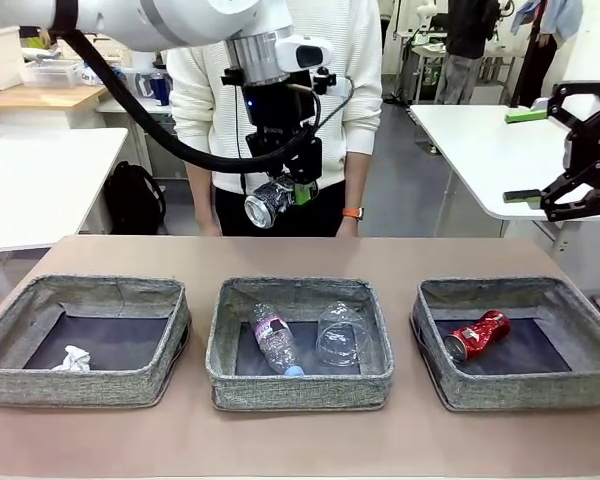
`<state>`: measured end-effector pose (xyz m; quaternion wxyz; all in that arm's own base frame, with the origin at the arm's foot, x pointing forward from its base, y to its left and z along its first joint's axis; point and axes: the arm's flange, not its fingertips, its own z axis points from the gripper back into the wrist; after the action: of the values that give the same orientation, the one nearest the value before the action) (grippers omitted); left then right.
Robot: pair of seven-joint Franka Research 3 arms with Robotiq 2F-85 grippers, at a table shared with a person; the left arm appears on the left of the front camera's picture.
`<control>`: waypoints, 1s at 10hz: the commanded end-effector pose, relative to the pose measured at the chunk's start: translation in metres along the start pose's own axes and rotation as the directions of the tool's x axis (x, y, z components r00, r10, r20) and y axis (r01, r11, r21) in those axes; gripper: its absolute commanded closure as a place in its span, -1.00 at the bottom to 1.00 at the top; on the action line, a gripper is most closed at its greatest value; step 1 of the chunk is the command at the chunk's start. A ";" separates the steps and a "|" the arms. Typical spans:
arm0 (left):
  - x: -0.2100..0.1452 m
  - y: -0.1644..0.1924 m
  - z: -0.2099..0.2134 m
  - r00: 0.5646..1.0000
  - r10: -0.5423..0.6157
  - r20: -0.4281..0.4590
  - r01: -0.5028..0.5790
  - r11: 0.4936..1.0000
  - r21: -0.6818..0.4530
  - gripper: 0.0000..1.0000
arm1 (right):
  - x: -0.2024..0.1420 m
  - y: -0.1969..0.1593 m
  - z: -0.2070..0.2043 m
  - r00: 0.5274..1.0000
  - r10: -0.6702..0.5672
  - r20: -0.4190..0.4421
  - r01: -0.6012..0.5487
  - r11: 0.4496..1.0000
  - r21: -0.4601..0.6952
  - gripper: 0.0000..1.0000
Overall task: Sort the waste into the appropriate baskets.
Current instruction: Pick up the waste item pointed out by the person.
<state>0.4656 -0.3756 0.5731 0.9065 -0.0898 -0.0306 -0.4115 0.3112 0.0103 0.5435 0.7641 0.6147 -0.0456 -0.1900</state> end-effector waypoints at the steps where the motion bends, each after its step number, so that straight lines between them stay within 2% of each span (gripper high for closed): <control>1: 0.002 0.002 0.004 0.999 -0.044 -0.029 0.045 0.999 0.020 0.86 | 0.000 0.003 -0.001 1.000 0.006 -0.003 -0.006 1.000 0.026 -1.00; 2: 0.000 0.000 0.000 1.000 0.000 0.000 0.000 1.000 0.000 0.15 | 0.000 0.003 -0.001 1.000 0.006 -0.003 -0.006 1.000 0.026 -1.00; 3: 0.003 0.003 -0.007 0.977 0.204 -0.062 -0.203 0.979 0.031 0.15 | 0.000 0.003 -0.001 1.000 0.006 -0.003 -0.006 1.000 0.026 -1.00; 4: 0.004 -0.004 0.009 0.936 0.347 -0.056 -0.344 0.937 0.051 0.15 | 0.000 0.003 -0.001 1.000 0.006 -0.003 -0.006 1.000 0.026 -1.00; 5: 0.000 -0.019 0.037 0.899 0.434 -0.054 -0.426 0.898 0.114 0.15 | 0.000 0.003 -0.001 1.000 0.006 -0.003 -0.006 1.000 0.026 -1.00; 6: -0.005 -0.038 0.059 0.855 0.513 -0.070 -0.498 0.852 0.164 0.15 | 0.000 0.003 -0.001 1.000 0.006 -0.003 -0.006 1.000 0.026 -1.00; 10: -0.007 -0.117 0.138 0.806 0.592 -0.001 -0.583 0.793 0.178 0.15 | 0.000 0.003 -0.001 1.000 0.006 -0.003 -0.006 1.000 0.026 -1.00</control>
<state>0.3624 -0.4033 0.7075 0.9924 -0.0191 -0.0032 -0.1212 0.3111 0.0103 0.5436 0.7642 0.6147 -0.0457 -0.1899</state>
